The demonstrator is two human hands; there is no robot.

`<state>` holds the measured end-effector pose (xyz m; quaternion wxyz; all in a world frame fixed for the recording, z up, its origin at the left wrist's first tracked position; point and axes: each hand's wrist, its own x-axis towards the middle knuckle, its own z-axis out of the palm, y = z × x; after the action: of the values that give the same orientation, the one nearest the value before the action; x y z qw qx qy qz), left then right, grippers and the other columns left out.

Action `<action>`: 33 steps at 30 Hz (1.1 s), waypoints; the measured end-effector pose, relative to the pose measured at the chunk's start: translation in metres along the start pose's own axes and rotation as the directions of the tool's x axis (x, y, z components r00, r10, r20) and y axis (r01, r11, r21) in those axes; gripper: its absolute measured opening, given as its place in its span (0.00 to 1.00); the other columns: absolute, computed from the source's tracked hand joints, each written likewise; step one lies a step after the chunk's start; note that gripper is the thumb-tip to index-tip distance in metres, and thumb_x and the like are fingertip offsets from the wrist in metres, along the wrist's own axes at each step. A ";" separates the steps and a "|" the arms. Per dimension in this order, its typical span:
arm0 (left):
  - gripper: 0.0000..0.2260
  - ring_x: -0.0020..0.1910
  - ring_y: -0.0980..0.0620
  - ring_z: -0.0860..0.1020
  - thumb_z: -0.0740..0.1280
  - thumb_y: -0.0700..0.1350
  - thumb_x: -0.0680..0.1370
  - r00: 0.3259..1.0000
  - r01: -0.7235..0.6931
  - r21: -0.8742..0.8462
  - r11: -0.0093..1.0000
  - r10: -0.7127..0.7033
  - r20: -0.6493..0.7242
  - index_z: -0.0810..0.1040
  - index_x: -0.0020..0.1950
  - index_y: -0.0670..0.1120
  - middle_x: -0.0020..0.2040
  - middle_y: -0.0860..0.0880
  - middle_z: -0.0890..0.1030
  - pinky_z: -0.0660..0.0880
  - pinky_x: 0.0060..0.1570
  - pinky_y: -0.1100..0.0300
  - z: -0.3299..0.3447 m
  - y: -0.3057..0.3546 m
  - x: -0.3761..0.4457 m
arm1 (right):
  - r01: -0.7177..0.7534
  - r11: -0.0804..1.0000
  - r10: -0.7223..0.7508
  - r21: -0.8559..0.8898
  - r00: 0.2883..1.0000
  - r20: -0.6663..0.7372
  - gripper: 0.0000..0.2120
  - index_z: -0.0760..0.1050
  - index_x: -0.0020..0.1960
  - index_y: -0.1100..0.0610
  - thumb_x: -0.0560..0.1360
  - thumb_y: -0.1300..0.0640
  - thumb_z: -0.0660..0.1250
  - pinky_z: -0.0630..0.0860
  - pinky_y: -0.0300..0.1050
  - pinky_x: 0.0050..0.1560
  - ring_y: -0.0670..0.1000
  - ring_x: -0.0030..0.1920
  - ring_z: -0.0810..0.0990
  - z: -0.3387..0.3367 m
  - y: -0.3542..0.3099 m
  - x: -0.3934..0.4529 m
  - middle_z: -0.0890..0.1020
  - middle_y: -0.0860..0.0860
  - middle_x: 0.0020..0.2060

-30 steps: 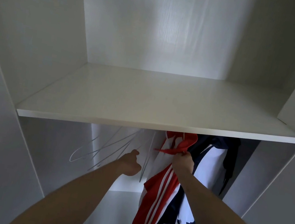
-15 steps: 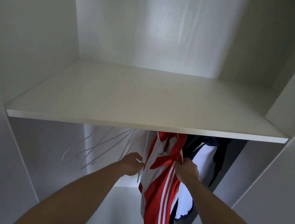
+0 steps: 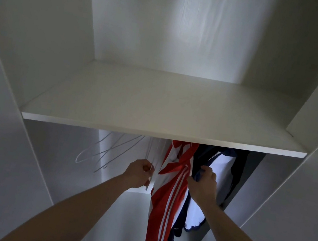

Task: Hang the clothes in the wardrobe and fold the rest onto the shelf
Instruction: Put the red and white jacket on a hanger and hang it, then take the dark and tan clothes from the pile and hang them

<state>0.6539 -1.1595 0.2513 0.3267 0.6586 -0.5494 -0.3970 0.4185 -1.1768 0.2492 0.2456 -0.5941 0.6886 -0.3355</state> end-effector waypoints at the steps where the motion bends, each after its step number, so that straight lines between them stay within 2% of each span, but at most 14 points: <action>1: 0.05 0.29 0.52 0.81 0.66 0.36 0.82 1.000 -0.003 -0.012 1.000 0.003 0.000 0.79 0.49 0.44 0.41 0.46 0.81 0.82 0.37 0.58 0.000 0.000 -0.008 | 0.008 0.999 -0.007 0.037 1.000 -0.016 0.29 0.67 0.72 0.60 0.74 0.56 0.72 0.77 0.57 0.60 0.60 0.59 0.76 0.000 0.000 -0.006 0.73 0.57 0.60; 4: 0.03 0.28 0.54 0.81 0.66 0.39 0.82 1.000 -0.006 -0.036 0.999 0.006 0.021 0.80 0.50 0.43 0.42 0.46 0.81 0.82 0.37 0.60 0.002 -0.008 -0.036 | 0.044 0.988 -0.038 0.145 0.998 -0.043 0.26 0.70 0.70 0.61 0.74 0.63 0.73 0.75 0.54 0.60 0.58 0.60 0.74 0.002 0.005 -0.029 0.73 0.54 0.59; 7: 0.03 0.31 0.52 0.82 0.67 0.41 0.82 0.999 0.022 -0.063 0.998 -0.019 0.047 0.81 0.50 0.44 0.45 0.47 0.81 0.82 0.39 0.57 0.005 -0.023 -0.069 | 0.072 0.973 -0.068 0.220 0.997 -0.026 0.23 0.72 0.67 0.59 0.74 0.65 0.73 0.76 0.53 0.60 0.54 0.58 0.74 0.007 0.016 -0.054 0.71 0.48 0.56; 12: 0.04 0.32 0.49 0.83 0.68 0.42 0.82 0.993 0.077 -0.041 0.996 -0.073 0.098 0.82 0.51 0.47 0.46 0.48 0.82 0.81 0.37 0.59 0.011 -0.054 -0.126 | 0.001 0.967 -0.033 0.253 0.992 0.124 0.21 0.71 0.68 0.57 0.77 0.63 0.70 0.79 0.53 0.61 0.53 0.60 0.76 0.014 0.047 -0.101 0.74 0.49 0.61; 14: 0.03 0.32 0.49 0.82 0.69 0.44 0.81 0.989 0.100 -0.036 0.994 -0.095 0.115 0.83 0.51 0.49 0.45 0.49 0.82 0.81 0.35 0.58 0.014 -0.067 -0.145 | -0.031 0.967 -0.013 0.254 0.985 0.172 0.21 0.71 0.68 0.57 0.77 0.63 0.71 0.78 0.43 0.57 0.50 0.57 0.78 0.015 0.060 -0.122 0.76 0.50 0.61; 16: 0.03 0.33 0.51 0.82 0.69 0.45 0.81 0.983 0.119 -0.018 0.993 -0.115 0.144 0.83 0.51 0.51 0.44 0.51 0.82 0.79 0.33 0.59 0.018 -0.080 -0.161 | -0.069 0.968 0.018 0.241 0.978 0.209 0.19 0.72 0.66 0.54 0.77 0.61 0.72 0.73 0.28 0.50 0.42 0.53 0.78 0.015 0.071 -0.144 0.78 0.44 0.56; 17: 0.03 0.33 0.52 0.82 0.69 0.47 0.81 0.978 0.131 -0.004 0.991 -0.129 0.165 0.83 0.51 0.52 0.44 0.52 0.83 0.77 0.32 0.60 0.020 -0.086 -0.167 | -0.103 0.965 0.045 0.240 0.971 0.235 0.18 0.72 0.64 0.51 0.77 0.59 0.73 0.72 0.25 0.46 0.40 0.52 0.78 0.014 0.076 -0.155 0.77 0.39 0.54; 19: 0.03 0.33 0.54 0.81 0.70 0.48 0.81 0.963 0.167 0.000 0.986 -0.163 0.216 0.84 0.51 0.53 0.44 0.53 0.83 0.75 0.31 0.61 0.025 -0.097 -0.175 | -0.171 0.961 0.106 0.217 0.953 0.284 0.18 0.71 0.63 0.48 0.78 0.57 0.73 0.72 0.27 0.47 0.41 0.53 0.79 0.012 0.086 -0.175 0.76 0.37 0.55; 22: 0.05 0.32 0.54 0.78 0.69 0.45 0.81 0.924 0.259 -0.031 0.965 -0.238 0.299 0.85 0.48 0.50 0.40 0.50 0.84 0.73 0.30 0.58 0.037 -0.109 -0.178 | -0.262 0.957 0.214 0.121 0.925 0.314 0.16 0.73 0.65 0.48 0.79 0.54 0.71 0.75 0.38 0.53 0.46 0.55 0.80 0.012 0.102 -0.207 0.77 0.42 0.59; 25: 0.07 0.31 0.54 0.76 0.69 0.44 0.79 0.862 0.318 0.073 0.945 -0.321 0.392 0.85 0.45 0.47 0.37 0.48 0.82 0.71 0.31 0.59 0.049 -0.115 -0.176 | -0.371 0.925 0.323 0.085 0.884 0.338 0.15 0.74 0.63 0.47 0.78 0.53 0.70 0.77 0.40 0.51 0.45 0.52 0.81 0.013 0.114 -0.242 0.78 0.43 0.59; 27: 0.09 0.28 0.56 0.75 0.68 0.47 0.79 0.820 0.247 0.241 0.938 -0.335 0.464 0.82 0.41 0.45 0.32 0.50 0.79 0.70 0.29 0.63 0.058 -0.120 -0.178 | -0.446 0.892 0.402 0.066 0.853 0.333 0.14 0.75 0.63 0.47 0.78 0.53 0.70 0.75 0.38 0.47 0.44 0.49 0.82 0.013 0.119 -0.271 0.79 0.43 0.58; 29: 0.12 0.28 0.55 0.73 0.67 0.48 0.79 0.776 0.092 0.385 0.919 -0.308 0.551 0.79 0.38 0.45 0.29 0.52 0.76 0.68 0.31 0.62 0.067 -0.122 -0.186 | -0.521 0.851 0.479 0.070 0.823 0.306 0.12 0.75 0.60 0.46 0.77 0.53 0.70 0.73 0.33 0.43 0.42 0.47 0.82 0.012 0.122 -0.305 0.79 0.43 0.57; 33: 0.13 0.34 0.52 0.73 0.66 0.46 0.79 0.628 -0.165 0.434 0.886 -0.244 0.739 0.75 0.35 0.46 0.33 0.50 0.76 0.68 0.38 0.58 0.085 -0.127 -0.214 | -0.641 0.763 0.606 0.088 0.756 0.247 0.11 0.76 0.59 0.47 0.77 0.54 0.70 0.70 0.25 0.38 0.41 0.46 0.82 0.007 0.129 -0.379 0.80 0.44 0.56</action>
<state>0.6208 -0.9253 0.1362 -0.1177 0.4926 -0.6984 -0.5058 0.4051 -0.7967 0.1248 0.4617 -0.3381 0.7878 -0.2279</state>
